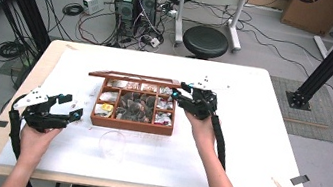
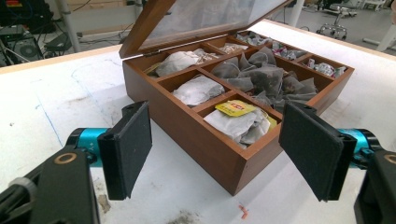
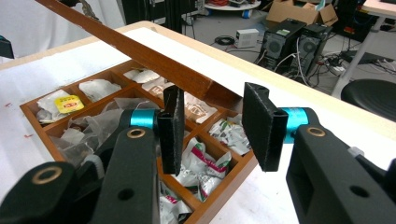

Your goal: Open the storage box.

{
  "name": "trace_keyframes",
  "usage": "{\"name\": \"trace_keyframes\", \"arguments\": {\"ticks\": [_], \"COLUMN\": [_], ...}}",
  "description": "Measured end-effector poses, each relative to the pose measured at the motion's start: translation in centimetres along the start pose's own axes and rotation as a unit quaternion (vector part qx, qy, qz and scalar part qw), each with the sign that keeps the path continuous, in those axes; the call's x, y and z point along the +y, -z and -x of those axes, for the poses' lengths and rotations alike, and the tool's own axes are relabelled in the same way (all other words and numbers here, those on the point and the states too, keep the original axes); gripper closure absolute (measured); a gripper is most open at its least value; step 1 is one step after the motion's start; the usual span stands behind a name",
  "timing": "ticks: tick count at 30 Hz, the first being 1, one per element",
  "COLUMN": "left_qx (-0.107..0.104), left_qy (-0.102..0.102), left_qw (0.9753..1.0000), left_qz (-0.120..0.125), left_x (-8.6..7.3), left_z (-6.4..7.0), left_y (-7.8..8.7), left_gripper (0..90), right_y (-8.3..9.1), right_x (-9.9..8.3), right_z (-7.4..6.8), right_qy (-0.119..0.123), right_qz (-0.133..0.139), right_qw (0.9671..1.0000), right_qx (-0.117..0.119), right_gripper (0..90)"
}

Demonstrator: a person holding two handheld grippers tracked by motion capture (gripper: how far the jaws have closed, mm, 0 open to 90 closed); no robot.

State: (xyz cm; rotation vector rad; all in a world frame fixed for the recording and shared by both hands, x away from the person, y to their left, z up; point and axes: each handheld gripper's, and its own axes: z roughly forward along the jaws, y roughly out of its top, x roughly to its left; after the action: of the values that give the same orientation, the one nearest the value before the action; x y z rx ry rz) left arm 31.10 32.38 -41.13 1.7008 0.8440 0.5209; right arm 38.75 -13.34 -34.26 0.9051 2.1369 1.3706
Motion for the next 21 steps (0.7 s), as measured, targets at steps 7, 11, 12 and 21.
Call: {"name": "trace_keyframes", "arguments": {"ticks": [7, 11, 12, 21], "left_qx": [-0.001, -0.001, -0.001, -0.002], "left_qy": [0.001, 0.002, 0.003, 0.003], "left_qw": [1.0, 1.0, 1.0, 1.0], "left_qz": [-0.001, -0.001, -0.002, -0.002], "left_x": [0.0, 0.0, -0.1, -0.1], "left_z": [0.0, 0.0, -0.1, -0.1], "left_y": [0.0, -0.1, -0.1, -0.1], "left_gripper": [25.5, 25.5, 25.5, 25.5], "right_y": [-0.3, -0.4, -0.5, -1.0], "right_x": [1.0, 1.6, 1.7, 3.0], "right_z": [0.5, 0.7, 0.7, 1.2], "right_qy": [0.003, 0.003, 0.003, 0.002], "right_qz": [0.0, 0.0, 0.001, 0.001], "right_qw": [1.0, 1.0, 1.0, 0.9999], "right_qx": [-0.001, -0.007, -0.008, -0.017], "right_gripper": [60.5, 60.5, 60.5, 60.5]}}
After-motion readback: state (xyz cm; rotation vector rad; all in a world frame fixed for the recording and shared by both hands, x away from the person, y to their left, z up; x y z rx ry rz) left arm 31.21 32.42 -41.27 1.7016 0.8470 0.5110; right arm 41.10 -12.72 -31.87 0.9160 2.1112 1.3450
